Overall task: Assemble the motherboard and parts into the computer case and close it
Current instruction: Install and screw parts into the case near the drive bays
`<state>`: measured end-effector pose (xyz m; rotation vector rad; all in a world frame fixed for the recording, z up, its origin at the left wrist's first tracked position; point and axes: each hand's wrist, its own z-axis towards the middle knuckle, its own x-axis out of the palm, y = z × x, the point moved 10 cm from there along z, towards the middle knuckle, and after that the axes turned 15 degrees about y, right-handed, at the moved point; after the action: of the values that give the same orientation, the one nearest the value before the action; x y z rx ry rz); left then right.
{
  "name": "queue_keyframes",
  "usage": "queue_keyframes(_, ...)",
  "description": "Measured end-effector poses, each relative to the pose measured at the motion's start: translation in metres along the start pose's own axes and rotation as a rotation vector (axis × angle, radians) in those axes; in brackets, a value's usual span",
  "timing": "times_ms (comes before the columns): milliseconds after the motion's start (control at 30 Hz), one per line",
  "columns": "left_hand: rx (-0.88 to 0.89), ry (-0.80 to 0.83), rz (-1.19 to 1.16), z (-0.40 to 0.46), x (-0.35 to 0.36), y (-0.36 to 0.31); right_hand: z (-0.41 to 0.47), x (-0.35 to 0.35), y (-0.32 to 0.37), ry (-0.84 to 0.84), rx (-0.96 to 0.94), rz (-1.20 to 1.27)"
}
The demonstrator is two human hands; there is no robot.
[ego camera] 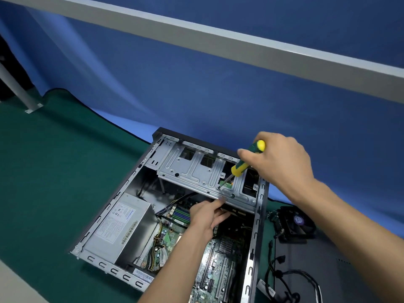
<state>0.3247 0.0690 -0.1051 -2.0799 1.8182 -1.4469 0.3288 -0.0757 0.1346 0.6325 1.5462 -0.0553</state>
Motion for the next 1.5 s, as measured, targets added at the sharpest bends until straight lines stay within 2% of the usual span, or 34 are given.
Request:
queue_keyframes(100, 0.005, -0.013, 0.028, 0.0, -0.002, 0.0, 0.014, -0.004, 0.024, 0.04, 0.007, -0.207)
queue_keyframes(167, -0.001, -0.012, 0.037, 0.0, -0.002, 0.001, 0.021, -0.004, 0.036, 0.066, -0.001, -0.26)
queue_keyframes(367, -0.009, -0.022, 0.019, 0.0, -0.002, 0.002, 0.033, 0.017, 0.062, 0.241, -0.154, -0.153)
queue_keyframes(467, -0.002, -0.036, 0.015, 0.0, -0.003, 0.001, 0.033, 0.015, 0.067, 0.267, -0.122, -0.295)
queue_keyframes(600, -0.002, -0.052, 0.061, 0.0, -0.004, 0.001, 0.033, 0.028, 0.06, 0.492, -0.086, -0.245)
queue_keyframes(733, 0.008, -0.071, 0.107, 0.0, -0.006, 0.001, 0.034, 0.015, 0.057, 0.371, -0.041, -0.325)
queue_keyframes(867, 0.033, -0.091, 0.09, -0.002, -0.005, -0.001, 0.03, 0.032, 0.062, 0.546, -0.08, -0.228)
queue_keyframes(967, 0.016, -0.116, 0.104, -0.001, -0.006, -0.001, 0.03, 0.022, 0.062, 0.381, -0.073, -0.346)
queue_keyframes(1000, 0.011, -0.122, 0.114, -0.001, -0.006, -0.001, 0.031, 0.019, 0.058, 0.376, -0.051, -0.348)
queue_keyframes(1100, 0.012, -0.13, 0.133, 0.002, -0.005, -0.002, 0.028, 0.026, 0.058, 0.519, -0.098, -0.223)
queue_keyframes(1233, -0.005, -0.136, 0.118, 0.004, -0.003, 0.0, 0.018, 0.022, 0.062, 0.305, -0.139, -0.324)
queue_keyframes(1267, -0.012, -0.125, 0.112, 0.004, -0.002, 0.0, 0.018, 0.022, 0.061, 0.31, -0.13, -0.311)
queue_keyframes(1367, -0.03, -0.098, 0.083, 0.005, 0.0, 0.004, 0.017, 0.033, 0.064, 0.529, -0.145, -0.132)
queue_keyframes(1400, -0.03, -0.1, 0.075, 0.005, 0.0, 0.005, 0.016, 0.035, 0.067, 0.546, -0.167, -0.122)
queue_keyframes(1500, -0.029, -0.085, 0.074, 0.005, 0.002, 0.004, 0.016, 0.027, 0.066, 0.415, -0.137, -0.174)
